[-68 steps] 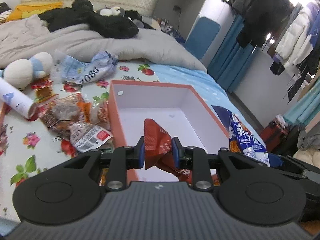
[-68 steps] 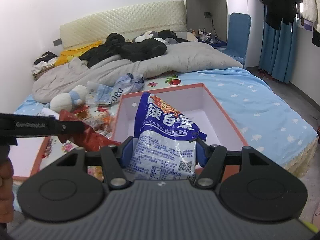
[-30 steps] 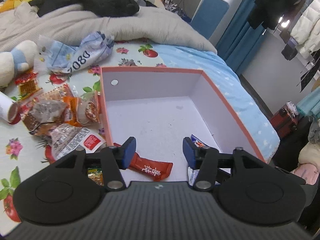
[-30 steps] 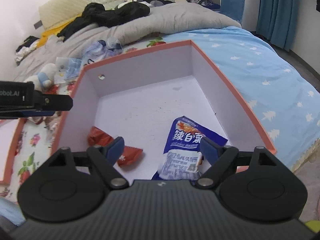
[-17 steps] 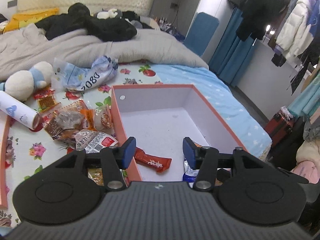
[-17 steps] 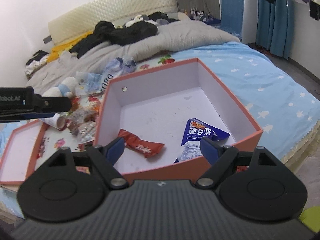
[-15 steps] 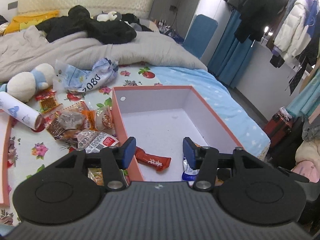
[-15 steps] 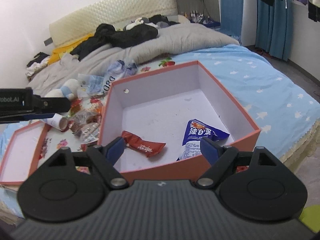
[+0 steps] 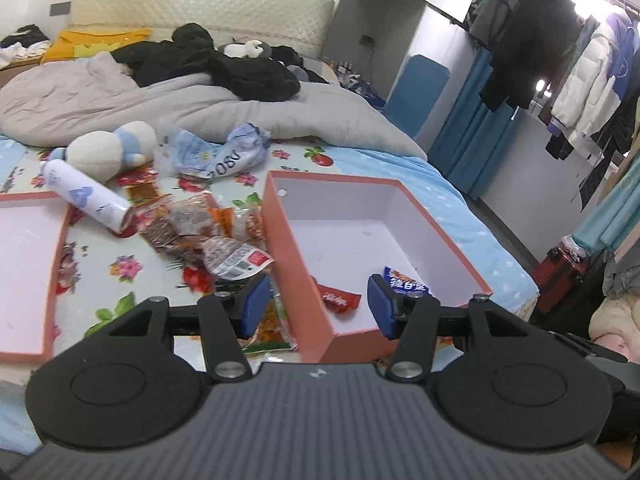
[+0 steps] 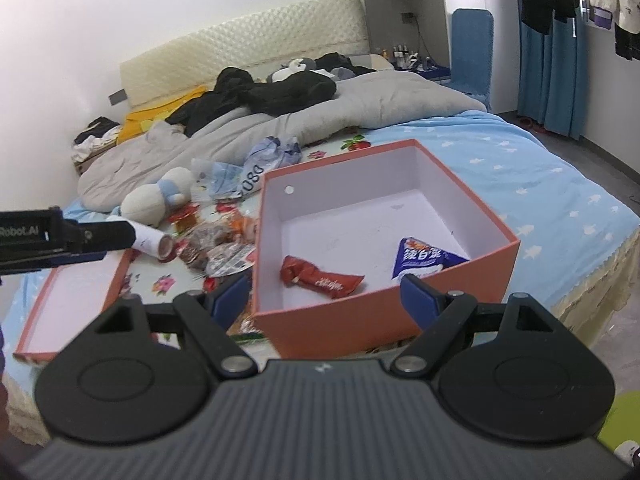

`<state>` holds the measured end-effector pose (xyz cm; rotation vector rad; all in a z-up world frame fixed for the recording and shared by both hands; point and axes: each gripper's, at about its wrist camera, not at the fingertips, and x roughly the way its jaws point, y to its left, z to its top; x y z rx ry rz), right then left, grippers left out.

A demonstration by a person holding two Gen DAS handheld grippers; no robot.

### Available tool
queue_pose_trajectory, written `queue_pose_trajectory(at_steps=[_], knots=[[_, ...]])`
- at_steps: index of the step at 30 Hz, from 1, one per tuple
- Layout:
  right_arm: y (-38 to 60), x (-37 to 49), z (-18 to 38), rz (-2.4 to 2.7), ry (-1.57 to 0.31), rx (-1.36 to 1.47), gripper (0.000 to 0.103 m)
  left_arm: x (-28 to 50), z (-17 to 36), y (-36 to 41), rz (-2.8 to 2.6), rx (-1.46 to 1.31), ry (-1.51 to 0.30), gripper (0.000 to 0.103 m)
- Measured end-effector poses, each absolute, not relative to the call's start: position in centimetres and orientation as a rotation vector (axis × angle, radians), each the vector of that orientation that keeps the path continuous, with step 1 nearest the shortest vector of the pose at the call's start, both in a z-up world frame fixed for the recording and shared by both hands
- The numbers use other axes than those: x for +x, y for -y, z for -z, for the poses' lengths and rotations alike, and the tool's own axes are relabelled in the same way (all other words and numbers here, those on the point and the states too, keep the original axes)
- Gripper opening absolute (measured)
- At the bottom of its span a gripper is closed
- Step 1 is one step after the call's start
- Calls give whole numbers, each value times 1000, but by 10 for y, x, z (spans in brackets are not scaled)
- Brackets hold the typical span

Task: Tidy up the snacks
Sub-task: 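Move both tools back toward the snack pile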

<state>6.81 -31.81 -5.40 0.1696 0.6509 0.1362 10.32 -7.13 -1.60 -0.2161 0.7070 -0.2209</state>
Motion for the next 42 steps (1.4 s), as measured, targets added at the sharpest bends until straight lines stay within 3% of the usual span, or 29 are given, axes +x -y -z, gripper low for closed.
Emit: queue_pose_trajectory(at_steps=[21,42], knots=[[229,22,74,-336,-661,0,84,17,57,-13,49,-304,-760,68],[185,62,103,-379,-717,-55,83,84,113,-64,61,-616,-803,66]])
